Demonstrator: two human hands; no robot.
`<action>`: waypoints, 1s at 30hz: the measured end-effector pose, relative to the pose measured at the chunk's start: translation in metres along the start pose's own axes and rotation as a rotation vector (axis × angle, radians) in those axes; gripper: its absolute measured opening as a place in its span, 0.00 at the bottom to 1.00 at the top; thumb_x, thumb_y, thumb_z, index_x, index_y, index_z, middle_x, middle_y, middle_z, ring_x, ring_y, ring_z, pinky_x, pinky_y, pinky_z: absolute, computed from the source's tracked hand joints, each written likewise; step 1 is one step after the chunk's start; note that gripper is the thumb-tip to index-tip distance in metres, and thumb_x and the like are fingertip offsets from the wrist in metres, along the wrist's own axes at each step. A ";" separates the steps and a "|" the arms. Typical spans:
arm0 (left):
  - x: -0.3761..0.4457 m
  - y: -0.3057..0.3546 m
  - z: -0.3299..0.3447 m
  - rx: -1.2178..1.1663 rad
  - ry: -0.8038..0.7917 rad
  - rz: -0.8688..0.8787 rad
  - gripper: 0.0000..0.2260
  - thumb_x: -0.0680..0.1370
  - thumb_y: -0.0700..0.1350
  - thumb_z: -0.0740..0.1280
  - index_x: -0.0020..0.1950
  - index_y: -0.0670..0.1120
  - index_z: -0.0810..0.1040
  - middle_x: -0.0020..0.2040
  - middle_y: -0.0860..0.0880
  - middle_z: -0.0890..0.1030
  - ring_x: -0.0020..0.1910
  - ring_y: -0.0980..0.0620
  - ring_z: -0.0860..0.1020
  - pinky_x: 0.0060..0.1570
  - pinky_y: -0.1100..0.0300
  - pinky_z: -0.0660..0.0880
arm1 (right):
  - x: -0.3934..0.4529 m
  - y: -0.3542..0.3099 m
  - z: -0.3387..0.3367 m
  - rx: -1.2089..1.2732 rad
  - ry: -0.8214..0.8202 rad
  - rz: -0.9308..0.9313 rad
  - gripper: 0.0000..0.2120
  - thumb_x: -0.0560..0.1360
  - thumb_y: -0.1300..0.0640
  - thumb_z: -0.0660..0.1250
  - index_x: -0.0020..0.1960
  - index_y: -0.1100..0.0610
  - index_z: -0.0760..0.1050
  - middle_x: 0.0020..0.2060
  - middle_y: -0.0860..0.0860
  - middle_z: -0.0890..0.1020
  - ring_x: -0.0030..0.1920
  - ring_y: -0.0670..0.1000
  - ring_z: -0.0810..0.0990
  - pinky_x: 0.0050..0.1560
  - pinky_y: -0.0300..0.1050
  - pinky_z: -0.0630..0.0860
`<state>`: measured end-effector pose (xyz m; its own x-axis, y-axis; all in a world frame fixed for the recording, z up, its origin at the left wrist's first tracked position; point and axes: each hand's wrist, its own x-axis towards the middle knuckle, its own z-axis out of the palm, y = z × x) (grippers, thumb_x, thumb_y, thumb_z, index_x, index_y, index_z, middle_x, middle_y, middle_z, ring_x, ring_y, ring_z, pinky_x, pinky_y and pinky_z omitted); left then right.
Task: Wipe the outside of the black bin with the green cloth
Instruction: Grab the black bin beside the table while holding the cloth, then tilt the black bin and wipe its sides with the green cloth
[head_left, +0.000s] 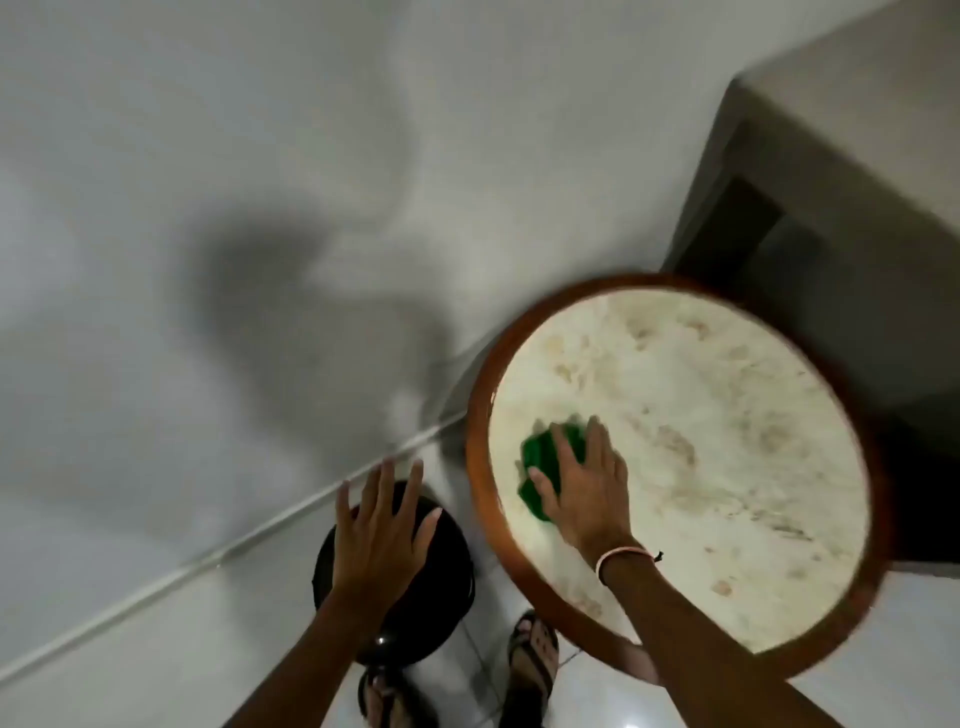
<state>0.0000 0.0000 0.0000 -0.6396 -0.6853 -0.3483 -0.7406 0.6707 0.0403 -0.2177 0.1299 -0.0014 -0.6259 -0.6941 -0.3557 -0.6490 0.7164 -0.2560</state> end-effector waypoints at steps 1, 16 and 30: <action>0.014 -0.005 0.029 0.036 -0.010 0.003 0.35 0.84 0.64 0.42 0.79 0.45 0.72 0.76 0.35 0.76 0.74 0.35 0.78 0.72 0.30 0.72 | 0.009 0.002 0.024 -0.005 0.006 0.024 0.33 0.84 0.35 0.55 0.85 0.47 0.55 0.85 0.63 0.54 0.86 0.64 0.53 0.82 0.62 0.59; 0.195 -0.075 0.240 -0.275 -0.351 -0.454 0.28 0.79 0.63 0.65 0.70 0.44 0.78 0.71 0.36 0.78 0.73 0.32 0.73 0.68 0.39 0.73 | 0.037 0.012 0.124 0.396 0.607 0.015 0.25 0.71 0.52 0.77 0.67 0.58 0.80 0.66 0.68 0.76 0.66 0.69 0.77 0.64 0.64 0.78; -0.069 -0.149 0.274 -0.591 0.248 -0.487 0.21 0.80 0.54 0.61 0.64 0.44 0.84 0.71 0.41 0.78 0.75 0.38 0.72 0.68 0.56 0.70 | -0.080 -0.104 0.233 0.931 0.119 -0.085 0.24 0.67 0.52 0.74 0.60 0.34 0.80 0.66 0.35 0.74 0.69 0.38 0.77 0.70 0.39 0.76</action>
<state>0.2109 0.0244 -0.2383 -0.1919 -0.9519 -0.2388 -0.8903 0.0665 0.4505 0.0012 0.1274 -0.1556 -0.6657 -0.7124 -0.2220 -0.1197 0.3956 -0.9106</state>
